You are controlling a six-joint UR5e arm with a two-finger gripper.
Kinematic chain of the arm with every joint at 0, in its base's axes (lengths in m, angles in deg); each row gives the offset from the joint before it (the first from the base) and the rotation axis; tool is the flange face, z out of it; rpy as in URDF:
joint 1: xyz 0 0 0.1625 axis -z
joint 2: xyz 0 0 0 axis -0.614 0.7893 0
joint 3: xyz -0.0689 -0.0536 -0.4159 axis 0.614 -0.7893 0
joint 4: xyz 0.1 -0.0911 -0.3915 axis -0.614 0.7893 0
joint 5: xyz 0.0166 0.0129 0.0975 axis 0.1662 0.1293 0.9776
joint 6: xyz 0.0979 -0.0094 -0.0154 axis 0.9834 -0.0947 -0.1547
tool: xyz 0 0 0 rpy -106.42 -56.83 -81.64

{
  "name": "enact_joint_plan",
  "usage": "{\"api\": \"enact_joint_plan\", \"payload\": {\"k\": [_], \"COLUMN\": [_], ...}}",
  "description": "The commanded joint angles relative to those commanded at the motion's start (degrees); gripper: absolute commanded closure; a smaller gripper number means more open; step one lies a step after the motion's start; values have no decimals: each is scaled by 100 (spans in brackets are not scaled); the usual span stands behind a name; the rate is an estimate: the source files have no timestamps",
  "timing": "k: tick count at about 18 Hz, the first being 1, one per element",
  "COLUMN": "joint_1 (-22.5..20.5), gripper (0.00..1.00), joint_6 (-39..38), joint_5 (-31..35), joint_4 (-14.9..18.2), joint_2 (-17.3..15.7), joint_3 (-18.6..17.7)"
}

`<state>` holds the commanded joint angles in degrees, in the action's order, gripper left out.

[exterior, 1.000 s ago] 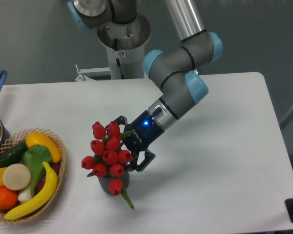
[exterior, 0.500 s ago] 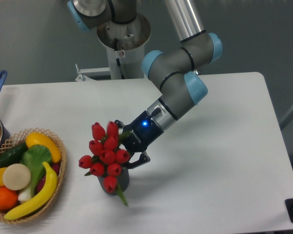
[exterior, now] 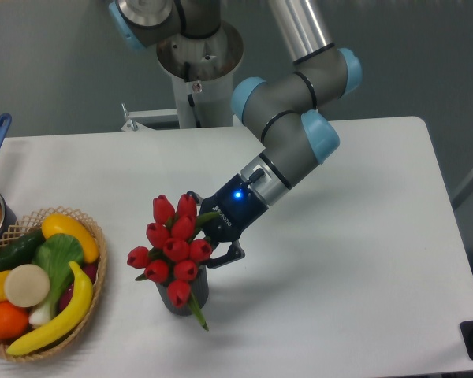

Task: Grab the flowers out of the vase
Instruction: 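Close the gripper on the bundle of tulip stems, then lift the tulip bundle up out of the grey vase and away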

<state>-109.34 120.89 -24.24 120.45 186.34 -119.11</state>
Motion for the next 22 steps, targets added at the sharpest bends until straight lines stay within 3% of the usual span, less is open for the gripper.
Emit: {"api": "enact_joint_plan", "payload": {"k": [6, 12, 22], "joint_1": [0, -149, -457], "gripper": [51, 51, 51], "joint_6": [-186, -239, -730], "joint_5": [-483, -1036, -1415], "joint_4": [0, 0, 0], "joint_2": [-334, -440, -800], "joint_3": [35, 237, 413]}}
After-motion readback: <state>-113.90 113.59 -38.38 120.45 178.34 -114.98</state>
